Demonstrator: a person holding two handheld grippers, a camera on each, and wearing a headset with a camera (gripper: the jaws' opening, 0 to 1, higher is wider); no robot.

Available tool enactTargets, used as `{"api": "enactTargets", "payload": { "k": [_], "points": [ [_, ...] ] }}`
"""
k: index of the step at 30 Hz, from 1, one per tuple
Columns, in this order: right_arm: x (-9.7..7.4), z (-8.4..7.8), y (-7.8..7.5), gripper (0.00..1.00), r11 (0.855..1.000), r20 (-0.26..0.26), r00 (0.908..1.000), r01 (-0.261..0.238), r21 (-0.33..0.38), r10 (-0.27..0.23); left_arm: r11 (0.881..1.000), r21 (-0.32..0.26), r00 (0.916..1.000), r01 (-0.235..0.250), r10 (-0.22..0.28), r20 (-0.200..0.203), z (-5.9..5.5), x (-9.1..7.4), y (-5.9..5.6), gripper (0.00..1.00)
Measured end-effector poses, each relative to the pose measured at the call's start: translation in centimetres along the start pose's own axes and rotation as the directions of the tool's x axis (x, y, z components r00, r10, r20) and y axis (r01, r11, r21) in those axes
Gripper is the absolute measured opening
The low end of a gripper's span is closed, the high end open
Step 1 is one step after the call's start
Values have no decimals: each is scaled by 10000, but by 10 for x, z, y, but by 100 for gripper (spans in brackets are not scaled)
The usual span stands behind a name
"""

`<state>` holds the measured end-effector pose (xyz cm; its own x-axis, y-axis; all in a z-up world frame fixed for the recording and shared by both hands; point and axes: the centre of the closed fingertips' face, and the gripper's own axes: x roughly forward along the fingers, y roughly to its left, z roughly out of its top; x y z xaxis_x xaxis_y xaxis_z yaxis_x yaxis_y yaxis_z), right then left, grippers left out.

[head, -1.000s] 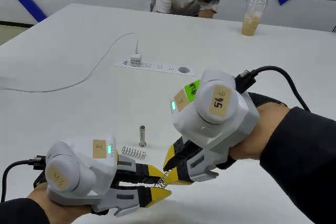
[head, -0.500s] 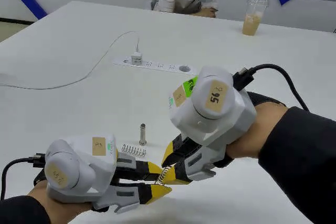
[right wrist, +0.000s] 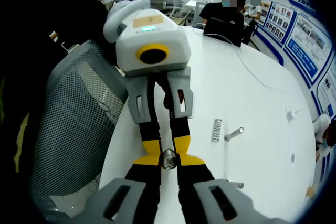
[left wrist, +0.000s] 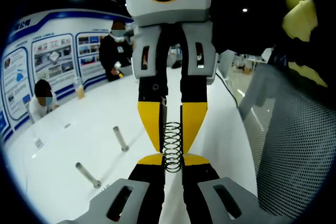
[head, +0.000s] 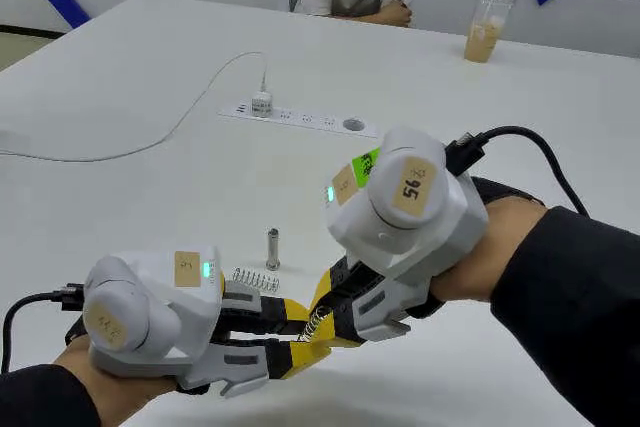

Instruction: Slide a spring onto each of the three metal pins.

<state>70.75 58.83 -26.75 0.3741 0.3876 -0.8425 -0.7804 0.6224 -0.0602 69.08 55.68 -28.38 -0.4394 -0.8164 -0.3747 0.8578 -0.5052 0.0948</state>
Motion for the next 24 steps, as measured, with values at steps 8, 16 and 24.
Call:
{"api": "enactTargets", "payload": {
  "k": [8, 16, 24],
  "points": [
    [-2, 2, -3, 12, 10000, -53, 10000, 75, 14, -75, 9998, -154, 9999, -121, 121, 0, 0, -1, 3, 16],
    [-6, -3, -8, 12, 9999, -207, 9997, 154, 44, -153, 9981, -466, 9992, -398, 399, -1, -4, -6, 10, 22],
    [-13, -11, -15, 12, 9994, -374, 9988, 316, 127, -311, 9921, -952, 9967, -817, 810, -112, -12, -16, 18, 30]
  ]
}}
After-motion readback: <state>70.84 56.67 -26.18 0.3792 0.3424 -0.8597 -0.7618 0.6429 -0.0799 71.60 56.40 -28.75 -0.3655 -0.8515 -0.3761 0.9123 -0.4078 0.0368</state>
